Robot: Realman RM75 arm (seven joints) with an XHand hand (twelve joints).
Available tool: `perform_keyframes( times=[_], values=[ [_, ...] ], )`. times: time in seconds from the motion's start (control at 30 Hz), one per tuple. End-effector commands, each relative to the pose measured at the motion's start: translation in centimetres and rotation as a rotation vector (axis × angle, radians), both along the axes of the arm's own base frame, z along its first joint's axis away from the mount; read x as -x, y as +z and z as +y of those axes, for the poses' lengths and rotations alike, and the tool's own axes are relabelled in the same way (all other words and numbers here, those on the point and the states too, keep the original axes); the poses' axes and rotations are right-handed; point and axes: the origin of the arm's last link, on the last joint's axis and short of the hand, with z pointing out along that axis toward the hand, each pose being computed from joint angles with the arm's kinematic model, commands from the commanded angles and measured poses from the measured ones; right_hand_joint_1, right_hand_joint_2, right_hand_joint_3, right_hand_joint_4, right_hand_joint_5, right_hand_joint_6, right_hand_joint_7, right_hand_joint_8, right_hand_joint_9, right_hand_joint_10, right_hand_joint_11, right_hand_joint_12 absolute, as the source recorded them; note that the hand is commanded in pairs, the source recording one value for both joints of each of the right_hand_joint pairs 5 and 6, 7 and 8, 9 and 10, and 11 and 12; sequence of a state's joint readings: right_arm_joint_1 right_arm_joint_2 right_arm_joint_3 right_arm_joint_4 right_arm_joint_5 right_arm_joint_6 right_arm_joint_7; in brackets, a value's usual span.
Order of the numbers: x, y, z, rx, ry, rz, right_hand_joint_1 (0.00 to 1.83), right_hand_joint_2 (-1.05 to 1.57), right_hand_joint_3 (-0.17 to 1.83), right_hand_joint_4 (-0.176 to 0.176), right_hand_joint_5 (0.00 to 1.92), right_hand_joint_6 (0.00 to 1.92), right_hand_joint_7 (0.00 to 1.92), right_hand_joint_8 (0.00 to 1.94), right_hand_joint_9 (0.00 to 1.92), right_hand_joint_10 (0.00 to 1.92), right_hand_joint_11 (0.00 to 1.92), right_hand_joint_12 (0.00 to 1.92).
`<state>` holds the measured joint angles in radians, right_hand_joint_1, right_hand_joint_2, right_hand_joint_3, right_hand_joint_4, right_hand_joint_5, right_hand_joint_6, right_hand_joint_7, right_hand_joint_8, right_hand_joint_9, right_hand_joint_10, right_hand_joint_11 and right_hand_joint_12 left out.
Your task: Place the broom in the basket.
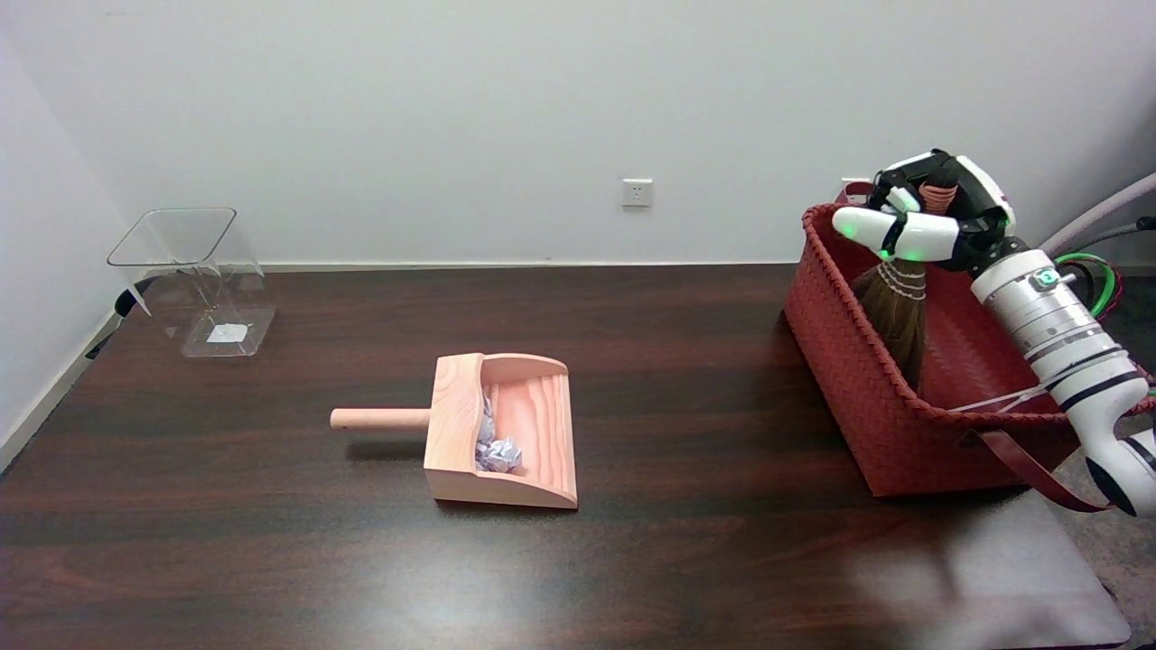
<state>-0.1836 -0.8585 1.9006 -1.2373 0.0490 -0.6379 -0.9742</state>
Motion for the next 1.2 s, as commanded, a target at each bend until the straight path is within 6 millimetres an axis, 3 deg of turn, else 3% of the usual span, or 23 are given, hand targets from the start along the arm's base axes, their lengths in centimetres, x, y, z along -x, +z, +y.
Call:
perform_keyframes(
  times=[0.03,0.37,0.43,0.5,0.6,0.67,0.77,1.03,1.13,1.2],
  values=[
    [1.36,-2.08,-0.33,-0.034,-0.029,0.075,1.35,1.57,0.31,0.0,1.92,1.92,1.92,1.92,1.92,1.92,1.72,1.72],
    [1.95,-2.71,-0.28,-0.048,-0.039,0.086,1.32,1.57,0.25,0.0,1.92,1.92,1.92,1.92,1.92,1.92,1.75,1.75],
    [1.93,-2.67,-0.25,-0.047,-0.038,0.087,1.38,1.17,0.42,0.0,1.92,1.92,1.92,1.92,1.92,1.92,1.76,1.76],
    [1.92,-2.68,-0.16,-0.047,-0.037,0.086,1.32,0.92,0.65,0.0,1.92,1.92,1.92,1.92,1.92,1.92,1.77,1.77],
    [1.9,-2.72,-0.1,-0.048,-0.034,0.086,1.16,0.77,0.77,0.0,1.92,1.92,1.92,1.92,1.92,1.92,1.83,1.83],
    [1.87,-2.69,-0.09,-0.047,-0.033,0.086,1.13,0.41,0.95,0.0,1.63,1.63,1.92,1.92,1.92,1.92,1.78,1.78],
    [1.87,-2.69,-0.09,-0.047,-0.033,0.086,1.12,0.26,1.03,0.0,1.41,1.41,1.92,1.92,1.86,1.86,1.68,1.68],
    [1.76,-2.75,-0.19,-0.049,-0.029,0.086,1.13,0.01,1.07,0.0,1.19,1.19,1.69,1.69,1.54,1.54,1.2,1.2],
    [1.68,-2.76,-0.21,-0.05,-0.028,0.088,1.16,-0.15,1.15,0.0,1.04,1.04,1.54,1.54,1.34,1.34,1.14,1.14],
    [1.66,-2.78,-0.22,-0.05,-0.027,0.088,1.2,-0.29,1.17,0.0,0.76,0.76,1.29,1.29,1.02,1.02,1.09,1.09]
  ],
)
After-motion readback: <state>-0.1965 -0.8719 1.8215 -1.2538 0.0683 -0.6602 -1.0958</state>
